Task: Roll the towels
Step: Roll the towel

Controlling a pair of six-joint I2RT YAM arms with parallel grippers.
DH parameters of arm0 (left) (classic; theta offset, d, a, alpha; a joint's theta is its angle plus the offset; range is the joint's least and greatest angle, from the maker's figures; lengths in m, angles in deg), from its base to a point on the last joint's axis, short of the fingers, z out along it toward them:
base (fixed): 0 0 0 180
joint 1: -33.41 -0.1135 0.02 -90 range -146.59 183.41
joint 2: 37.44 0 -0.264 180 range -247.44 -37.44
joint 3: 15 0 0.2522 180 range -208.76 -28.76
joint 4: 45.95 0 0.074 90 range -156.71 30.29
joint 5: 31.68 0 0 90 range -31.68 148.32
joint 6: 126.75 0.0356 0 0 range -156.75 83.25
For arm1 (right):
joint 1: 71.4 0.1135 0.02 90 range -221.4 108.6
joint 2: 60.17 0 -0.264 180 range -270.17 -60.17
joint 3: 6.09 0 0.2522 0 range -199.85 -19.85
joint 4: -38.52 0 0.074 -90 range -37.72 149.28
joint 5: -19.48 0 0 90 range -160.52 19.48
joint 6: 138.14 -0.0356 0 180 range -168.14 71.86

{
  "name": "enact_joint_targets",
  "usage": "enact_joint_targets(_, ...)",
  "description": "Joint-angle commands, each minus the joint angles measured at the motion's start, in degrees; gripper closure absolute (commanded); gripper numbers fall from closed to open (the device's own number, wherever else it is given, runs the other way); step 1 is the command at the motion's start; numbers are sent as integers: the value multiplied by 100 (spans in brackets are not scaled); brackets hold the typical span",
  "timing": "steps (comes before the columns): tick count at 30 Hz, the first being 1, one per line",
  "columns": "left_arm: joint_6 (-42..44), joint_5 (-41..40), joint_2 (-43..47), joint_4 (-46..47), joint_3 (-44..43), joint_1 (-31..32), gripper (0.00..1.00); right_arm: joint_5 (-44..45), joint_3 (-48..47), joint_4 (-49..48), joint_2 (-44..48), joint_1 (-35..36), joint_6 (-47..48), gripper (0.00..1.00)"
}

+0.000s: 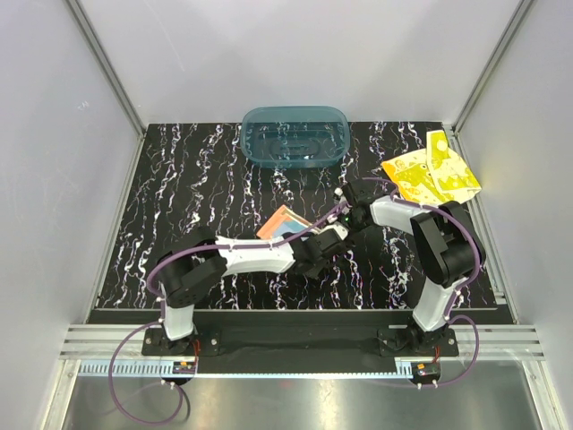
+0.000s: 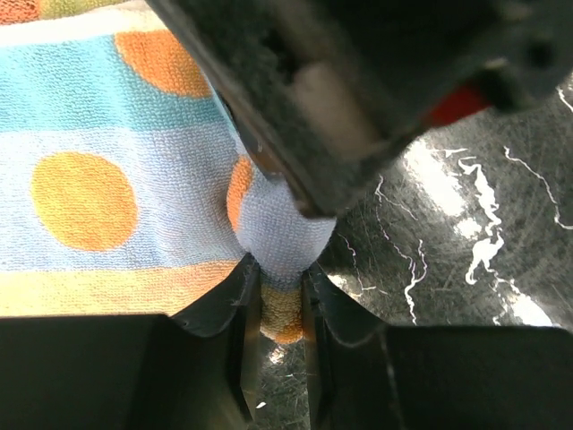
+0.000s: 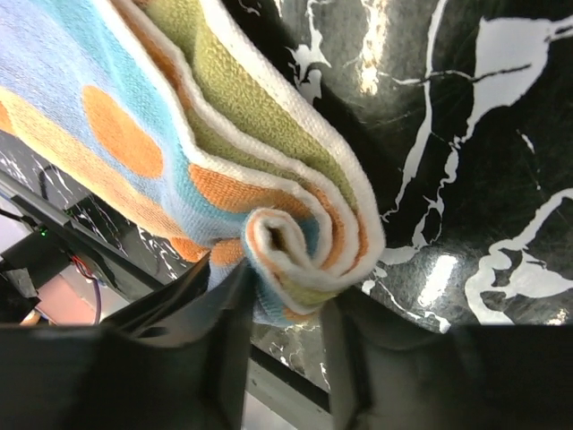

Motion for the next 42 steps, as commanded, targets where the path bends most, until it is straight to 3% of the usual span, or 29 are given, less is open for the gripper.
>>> enact_joint_targets(1,-60,1435,-70,299,437,-118,89,99,-251,365,-95,3,163,57)
enact_joint_targets(7,-455,2893,624,1054,1140,-645,89,530,-515,708,-175,-32,313,52)
enact_joint_targets(19,-1220,4318,1240,2171,1931,-1260,90,1374,-936,1262,-324,-111,532,52)
enact_joint_targets(24,-1554,4933,1196,1953,1756,-1436,90,1971,-1244,1631,-272,-146,576,50)
enact_joint_targets(29,-2229,5629,1108,2338,1852,-1805,89,2586,-1289,1641,281,-181,410,40)
enact_joint_targets(33,-2696,6174,986,2734,2071,-2130,88,1912,-719,1027,1019,-173,252,29)
enact_joint_targets(37,-2846,6298,635,2744,2186,-2455,88,438,430,-54,1924,-173,-223,26)
enact_joint_targets(42,-3153,6666,-59,3137,2335,-2632,89,-400,1207,-1250,2190,-112,-698,27)
